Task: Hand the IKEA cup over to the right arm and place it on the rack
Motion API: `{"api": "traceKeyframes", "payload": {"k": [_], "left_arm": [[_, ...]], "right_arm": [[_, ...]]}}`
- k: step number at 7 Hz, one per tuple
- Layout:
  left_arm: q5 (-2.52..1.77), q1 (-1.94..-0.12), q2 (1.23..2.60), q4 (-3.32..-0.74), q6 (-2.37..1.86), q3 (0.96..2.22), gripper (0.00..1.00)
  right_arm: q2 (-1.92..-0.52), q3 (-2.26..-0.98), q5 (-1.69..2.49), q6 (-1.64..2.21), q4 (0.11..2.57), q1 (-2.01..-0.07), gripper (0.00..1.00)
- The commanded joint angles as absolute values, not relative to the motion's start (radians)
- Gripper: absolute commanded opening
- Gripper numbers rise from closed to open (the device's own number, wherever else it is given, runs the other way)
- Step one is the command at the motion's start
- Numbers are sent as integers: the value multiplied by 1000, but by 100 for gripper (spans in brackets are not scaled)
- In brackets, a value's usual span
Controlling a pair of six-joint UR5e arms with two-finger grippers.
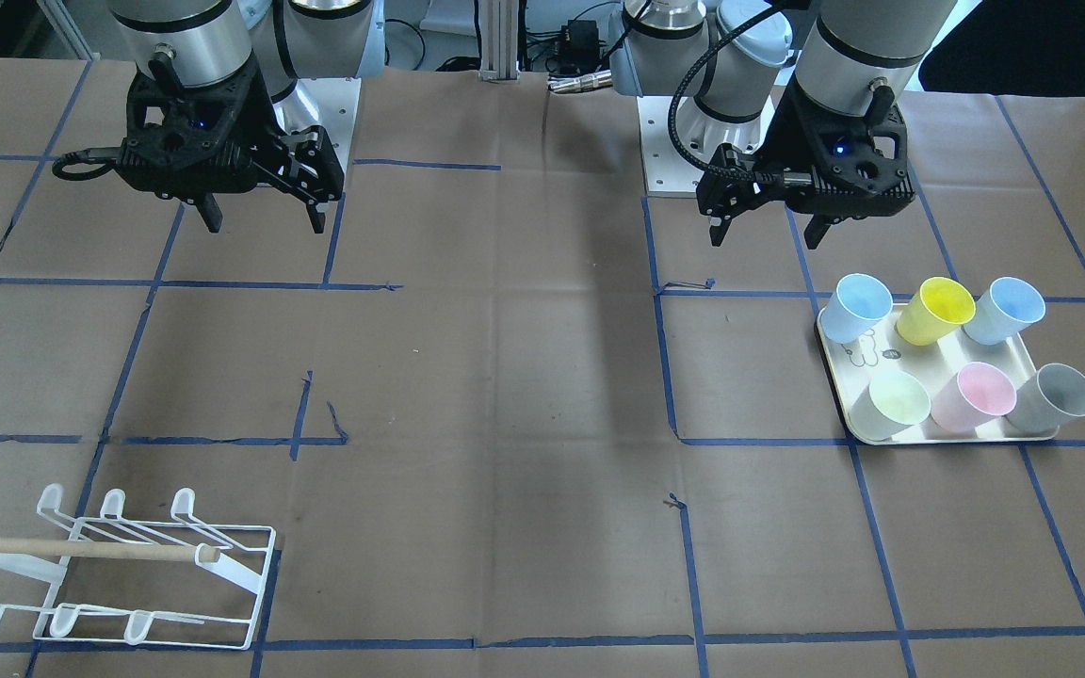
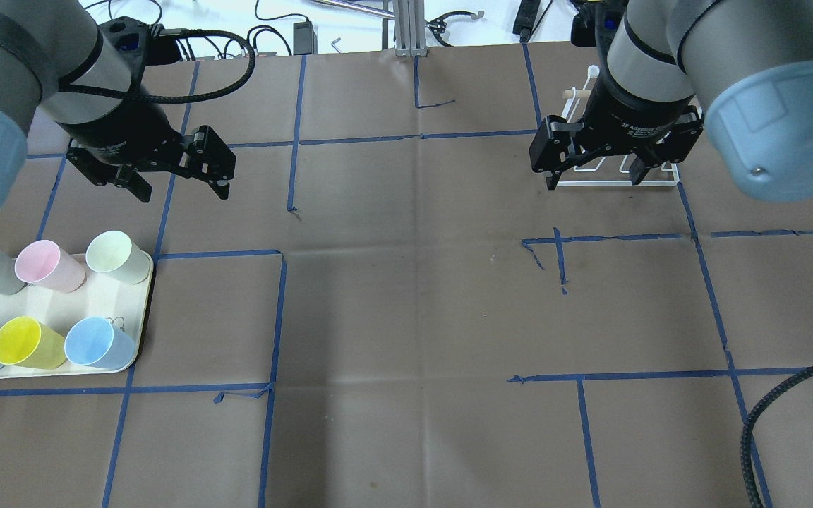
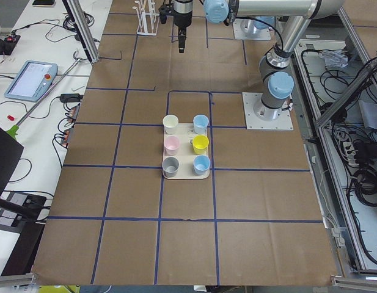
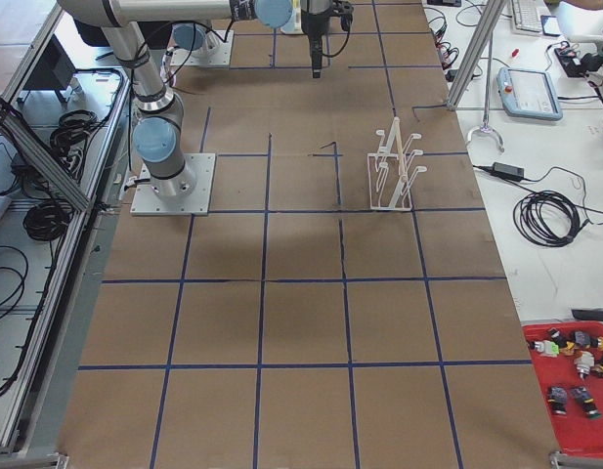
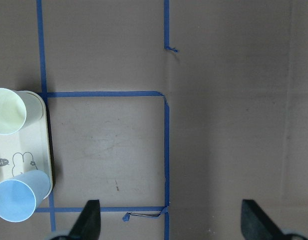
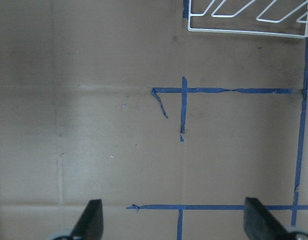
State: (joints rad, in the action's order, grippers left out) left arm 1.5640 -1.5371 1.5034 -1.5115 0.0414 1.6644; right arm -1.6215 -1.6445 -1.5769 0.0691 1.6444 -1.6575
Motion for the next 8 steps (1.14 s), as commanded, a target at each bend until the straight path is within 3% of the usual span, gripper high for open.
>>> {"api": "traceKeyframes", "payload": {"k": [1, 8], "left_arm": [[1562, -1537, 1502, -1511, 41, 1664, 100], [1568, -1529, 1497, -1511, 99, 1664, 100]], "right_arm": [[-1620, -1643, -1575, 69, 1646, -1657, 100], [-1620, -1643, -1575, 69, 1646, -1657, 100]]}}
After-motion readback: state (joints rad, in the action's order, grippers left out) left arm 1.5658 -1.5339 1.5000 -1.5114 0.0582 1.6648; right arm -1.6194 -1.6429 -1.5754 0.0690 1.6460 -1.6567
